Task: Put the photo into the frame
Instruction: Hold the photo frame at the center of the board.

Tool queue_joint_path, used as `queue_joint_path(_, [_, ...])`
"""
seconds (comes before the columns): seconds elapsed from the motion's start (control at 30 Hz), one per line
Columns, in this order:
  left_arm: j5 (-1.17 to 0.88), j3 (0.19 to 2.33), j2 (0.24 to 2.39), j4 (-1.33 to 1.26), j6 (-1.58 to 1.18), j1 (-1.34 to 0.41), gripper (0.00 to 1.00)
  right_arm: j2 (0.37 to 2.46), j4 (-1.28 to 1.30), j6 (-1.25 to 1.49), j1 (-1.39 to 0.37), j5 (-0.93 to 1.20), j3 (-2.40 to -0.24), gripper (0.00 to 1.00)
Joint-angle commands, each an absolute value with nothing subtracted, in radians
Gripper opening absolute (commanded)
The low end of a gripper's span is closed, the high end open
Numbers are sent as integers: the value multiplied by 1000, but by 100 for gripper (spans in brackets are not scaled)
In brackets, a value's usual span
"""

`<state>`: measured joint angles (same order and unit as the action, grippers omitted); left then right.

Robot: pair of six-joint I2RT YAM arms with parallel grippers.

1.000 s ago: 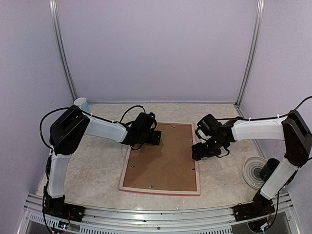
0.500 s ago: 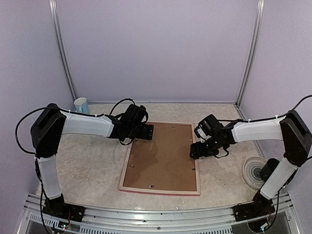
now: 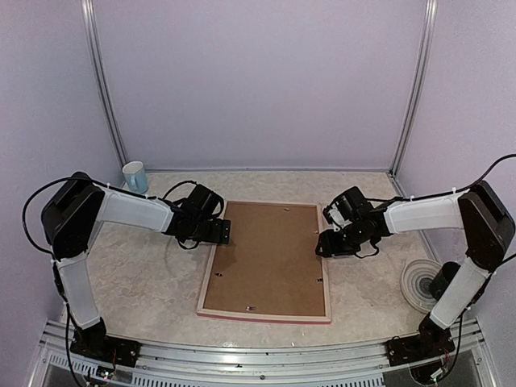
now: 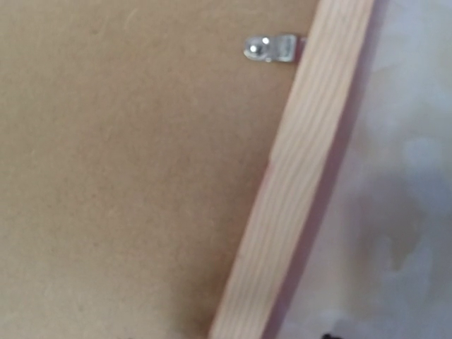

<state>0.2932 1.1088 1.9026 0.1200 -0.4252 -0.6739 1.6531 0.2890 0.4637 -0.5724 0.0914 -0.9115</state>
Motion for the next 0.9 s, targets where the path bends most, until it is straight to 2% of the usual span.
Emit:
queue_joint_path(0.0, [234, 1094, 1860, 85, -449, -667, 96, 1695, 243, 471, -556, 146, -890, 53])
queue_joint_path(0.33, [192, 1103, 1865, 86, -458, -620, 93, 1724, 224, 464, -526, 158, -890, 28])
queue_joint_path(0.87, [184, 1228, 1988, 151, -428, -609, 88, 1740, 239, 425, -498, 141, -912, 24])
